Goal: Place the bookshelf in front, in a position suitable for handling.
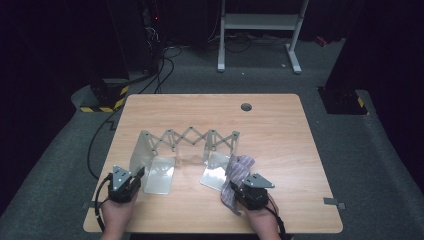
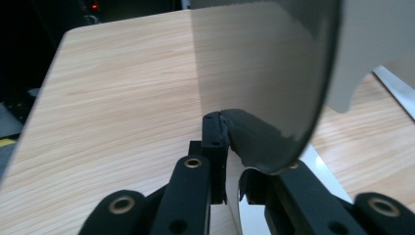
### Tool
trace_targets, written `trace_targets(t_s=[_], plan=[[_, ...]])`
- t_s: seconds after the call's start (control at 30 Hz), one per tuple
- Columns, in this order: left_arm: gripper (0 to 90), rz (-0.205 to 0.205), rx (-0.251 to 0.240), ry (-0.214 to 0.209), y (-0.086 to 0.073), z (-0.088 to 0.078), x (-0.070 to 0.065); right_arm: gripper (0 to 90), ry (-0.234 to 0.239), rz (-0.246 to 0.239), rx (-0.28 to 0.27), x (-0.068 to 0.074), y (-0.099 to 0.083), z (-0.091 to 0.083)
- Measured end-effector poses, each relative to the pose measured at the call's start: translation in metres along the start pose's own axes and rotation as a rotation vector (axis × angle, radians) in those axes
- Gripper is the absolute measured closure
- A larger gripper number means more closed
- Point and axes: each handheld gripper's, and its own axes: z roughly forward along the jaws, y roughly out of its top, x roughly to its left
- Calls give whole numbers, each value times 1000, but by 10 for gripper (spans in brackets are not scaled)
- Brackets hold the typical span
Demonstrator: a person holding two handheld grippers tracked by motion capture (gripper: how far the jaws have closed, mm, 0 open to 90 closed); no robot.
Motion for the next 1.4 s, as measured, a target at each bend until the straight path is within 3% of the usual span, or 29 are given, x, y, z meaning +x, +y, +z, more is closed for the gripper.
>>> trace_targets(t_s=[0.27, 0.43, 0.7, 0.97, 1.2, 1.4], plan=[[809, 29, 0, -13, 6, 9, -23, 647, -98, 74, -13, -40, 4, 2], [788, 20, -16, -10, 3, 7, -23, 652, -123, 66, -42, -46, 7, -7], [655, -18, -33, -21, -2, 5, -16, 652, -143, 32, -213, -37, 32, -55], [584, -13, -22, -59, -8, 2, -11, 650, -123, 20, -339, -27, 57, -86], [570, -32, -32, -71, -5, 5, -11, 651, -99, -30, -413, -12, 85, -102], [569, -30, -34, -76, -3, 8, -12, 650, -22, -74, -435, 14, 102, -96]])
